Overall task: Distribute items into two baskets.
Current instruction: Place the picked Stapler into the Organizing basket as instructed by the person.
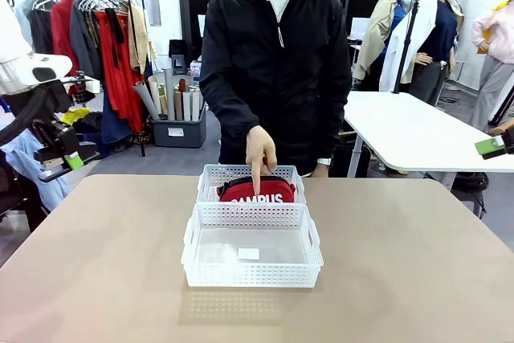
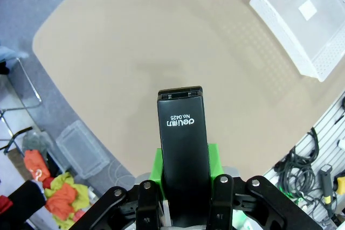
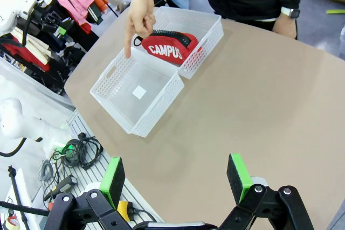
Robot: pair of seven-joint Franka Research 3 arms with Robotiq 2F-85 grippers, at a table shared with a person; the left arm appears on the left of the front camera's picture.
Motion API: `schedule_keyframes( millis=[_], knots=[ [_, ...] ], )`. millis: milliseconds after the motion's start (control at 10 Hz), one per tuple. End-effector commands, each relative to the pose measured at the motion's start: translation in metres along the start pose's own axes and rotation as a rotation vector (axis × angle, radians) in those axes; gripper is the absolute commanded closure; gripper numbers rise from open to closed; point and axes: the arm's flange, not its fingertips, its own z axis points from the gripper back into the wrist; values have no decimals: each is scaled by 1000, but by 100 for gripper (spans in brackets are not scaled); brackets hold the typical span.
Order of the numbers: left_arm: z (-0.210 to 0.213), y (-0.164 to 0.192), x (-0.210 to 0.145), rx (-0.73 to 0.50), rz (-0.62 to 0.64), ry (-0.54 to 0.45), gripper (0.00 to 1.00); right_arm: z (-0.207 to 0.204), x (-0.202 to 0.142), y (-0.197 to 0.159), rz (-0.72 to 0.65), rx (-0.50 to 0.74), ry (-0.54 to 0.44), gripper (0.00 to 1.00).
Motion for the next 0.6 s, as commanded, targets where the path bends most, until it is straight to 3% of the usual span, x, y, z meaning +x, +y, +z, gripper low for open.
schedule_keyframes(
  millis=[0, 500],
  knots=[
    [4, 1, 0, 10, 0, -6, 100, 1, 1, 1, 3, 1, 0, 0],
    [4, 1, 0, 10, 0, -6, 100, 1, 1, 1, 3, 1, 0, 0]
  ],
)
